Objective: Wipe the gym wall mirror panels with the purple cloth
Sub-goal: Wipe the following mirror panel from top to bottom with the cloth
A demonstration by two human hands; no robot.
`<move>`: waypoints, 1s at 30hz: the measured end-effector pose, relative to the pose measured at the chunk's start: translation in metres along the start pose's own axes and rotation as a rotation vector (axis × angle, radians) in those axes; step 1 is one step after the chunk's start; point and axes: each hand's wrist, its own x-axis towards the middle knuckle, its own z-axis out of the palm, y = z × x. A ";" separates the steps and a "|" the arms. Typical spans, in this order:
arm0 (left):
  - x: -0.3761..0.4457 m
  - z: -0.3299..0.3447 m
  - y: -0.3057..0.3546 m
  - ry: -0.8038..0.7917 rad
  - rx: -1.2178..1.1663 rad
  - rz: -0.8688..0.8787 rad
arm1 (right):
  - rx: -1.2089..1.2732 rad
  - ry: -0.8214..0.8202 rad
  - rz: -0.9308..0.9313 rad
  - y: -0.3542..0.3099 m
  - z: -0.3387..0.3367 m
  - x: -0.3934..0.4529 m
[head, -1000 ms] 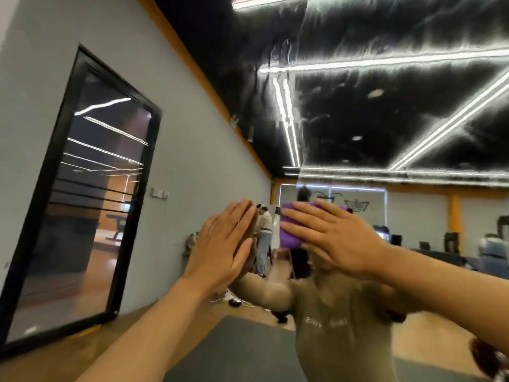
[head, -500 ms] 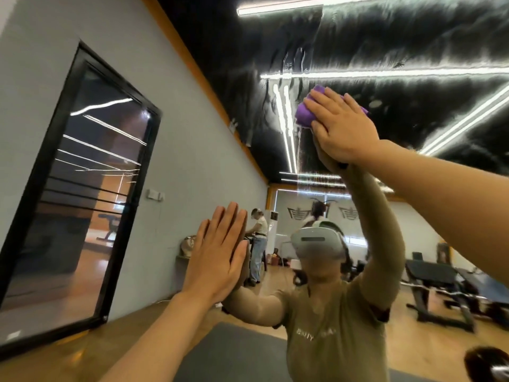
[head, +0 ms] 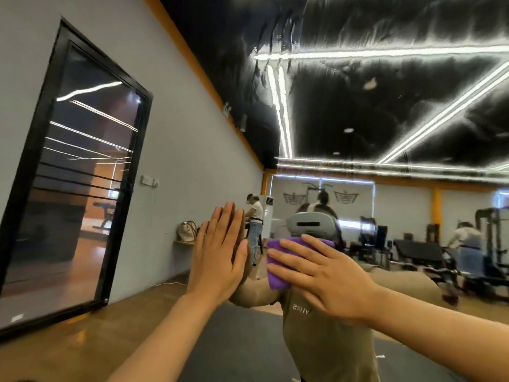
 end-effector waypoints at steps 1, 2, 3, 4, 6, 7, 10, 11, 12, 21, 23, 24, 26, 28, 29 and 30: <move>-0.006 0.002 0.001 -0.004 -0.005 0.010 | -0.004 -0.009 -0.019 0.002 0.001 -0.002; -0.011 0.004 0.001 -0.009 -0.011 0.021 | -0.007 -0.017 -0.036 0.005 0.000 -0.002; -0.015 0.006 0.000 -0.013 -0.015 0.031 | -0.011 -0.026 -0.052 0.009 -0.002 -0.001; -0.019 0.008 0.001 -0.014 -0.014 0.038 | -0.012 -0.037 -0.060 0.014 -0.004 0.001; -0.022 0.009 0.001 -0.012 -0.008 0.038 | -0.011 -0.035 -0.032 0.029 -0.010 0.011; -0.023 0.010 0.001 -0.012 -0.012 0.031 | -0.008 -0.019 0.011 0.041 -0.014 0.018; -0.023 0.012 0.004 -0.003 -0.020 0.019 | 0.022 0.047 0.224 0.086 -0.030 0.048; -0.024 0.012 0.005 -0.001 -0.018 0.020 | 0.040 0.065 0.307 0.100 -0.036 0.057; -0.024 0.012 0.005 0.000 -0.015 0.021 | 0.057 0.086 0.382 0.109 -0.040 0.063; -0.027 0.010 0.005 -0.018 0.044 0.014 | 0.040 0.162 0.330 -0.003 0.000 0.027; -0.032 0.009 0.006 -0.013 0.051 -0.009 | 0.018 0.055 0.195 -0.054 0.013 -0.003; -0.036 0.009 0.007 -0.017 0.046 -0.023 | 0.009 -0.010 0.141 -0.079 0.019 -0.017; -0.048 0.011 0.008 -0.030 0.046 -0.034 | 0.001 -0.117 0.082 -0.117 0.029 -0.040; -0.063 0.013 0.008 -0.061 0.056 -0.017 | -0.008 -0.142 0.054 -0.133 0.032 -0.050; -0.070 0.014 0.008 -0.079 0.063 -0.008 | -0.009 -0.137 0.040 -0.133 0.031 -0.051; -0.075 0.014 0.007 -0.099 0.070 -0.003 | -0.005 -0.133 0.018 -0.128 0.030 -0.051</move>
